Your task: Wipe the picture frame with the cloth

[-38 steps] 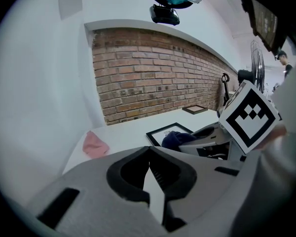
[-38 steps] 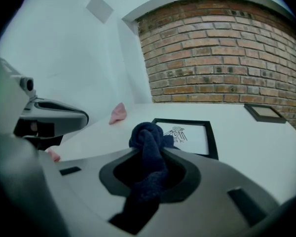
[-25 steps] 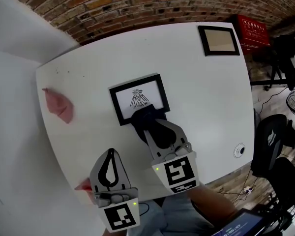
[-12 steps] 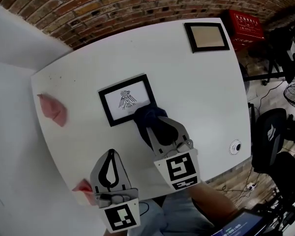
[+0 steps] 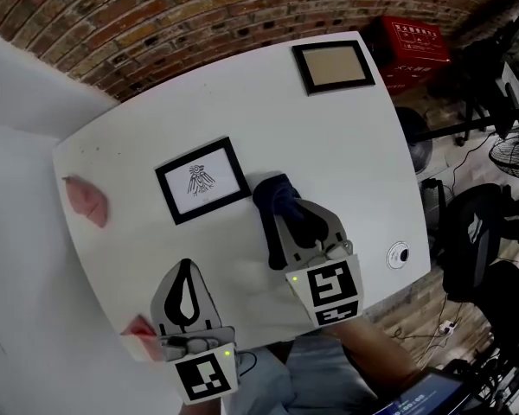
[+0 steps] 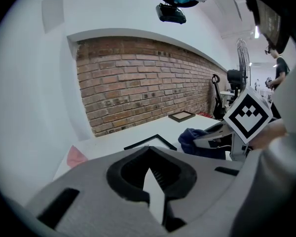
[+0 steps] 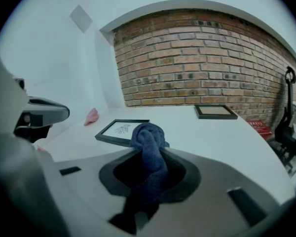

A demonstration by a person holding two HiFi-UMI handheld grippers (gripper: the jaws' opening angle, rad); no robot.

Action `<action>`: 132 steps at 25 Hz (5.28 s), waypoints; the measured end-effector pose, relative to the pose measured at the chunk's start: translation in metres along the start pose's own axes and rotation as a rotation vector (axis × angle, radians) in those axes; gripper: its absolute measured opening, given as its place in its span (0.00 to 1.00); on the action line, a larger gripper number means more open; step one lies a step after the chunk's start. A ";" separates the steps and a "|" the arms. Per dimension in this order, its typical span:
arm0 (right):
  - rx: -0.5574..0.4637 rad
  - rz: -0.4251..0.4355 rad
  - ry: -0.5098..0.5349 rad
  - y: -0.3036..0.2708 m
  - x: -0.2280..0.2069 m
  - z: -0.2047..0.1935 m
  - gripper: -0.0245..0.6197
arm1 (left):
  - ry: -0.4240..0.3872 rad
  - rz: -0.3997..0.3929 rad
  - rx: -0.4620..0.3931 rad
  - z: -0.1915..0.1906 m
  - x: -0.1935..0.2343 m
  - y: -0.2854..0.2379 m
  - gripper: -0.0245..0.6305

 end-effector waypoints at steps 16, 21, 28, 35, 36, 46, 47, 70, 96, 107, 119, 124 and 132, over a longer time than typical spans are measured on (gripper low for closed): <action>-0.165 0.021 0.125 0.072 0.005 0.097 0.16 | 0.080 0.127 -0.191 0.079 0.010 0.053 0.05; -0.187 0.082 0.178 0.059 0.031 0.125 0.16 | 0.086 0.173 -0.220 0.091 0.030 0.061 0.05; -0.176 0.163 0.213 0.021 0.070 0.141 0.16 | 0.103 0.214 -0.193 0.083 0.063 0.060 0.05; -0.121 0.203 0.207 -0.025 0.098 0.134 0.16 | 0.128 0.223 -0.132 0.057 0.094 0.044 0.05; -0.111 0.205 0.205 -0.031 0.099 0.132 0.16 | 0.128 0.219 -0.126 0.055 0.097 0.040 0.05; -0.010 0.197 0.171 -0.092 0.107 0.099 0.16 | 0.144 0.158 -0.033 0.015 0.117 0.000 0.05; -0.003 0.197 0.170 -0.097 0.108 0.096 0.16 | 0.144 0.150 -0.025 0.011 0.117 -0.004 0.05; 0.079 0.161 0.173 -0.126 0.095 0.063 0.16 | 0.136 0.080 0.054 -0.020 0.105 -0.038 0.05; 0.079 0.097 0.137 -0.100 0.056 0.053 0.17 | 0.106 0.042 0.047 -0.006 0.069 -0.042 0.05; 0.072 0.075 0.139 -0.089 0.041 0.053 0.17 | 0.083 0.016 0.040 0.001 0.051 -0.048 0.05; 0.041 0.022 0.131 -0.049 0.011 0.058 0.17 | 0.072 0.010 -0.010 0.023 0.024 -0.036 0.05; -0.006 -0.011 0.143 -0.014 -0.001 0.072 0.17 | 0.071 0.020 -0.069 0.043 0.014 -0.019 0.05; -0.113 -0.025 0.193 0.038 0.001 0.115 0.17 | 0.081 0.089 -0.180 0.083 0.020 0.013 0.05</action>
Point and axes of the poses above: the fingertips, and each gripper's own axes: y backward along the fingers, x to its left, z out of its top, the point moved 4 cm from there along y, backward along the fingers, and after that the axes turned 11 degrees about z, right-handed, at the moved point
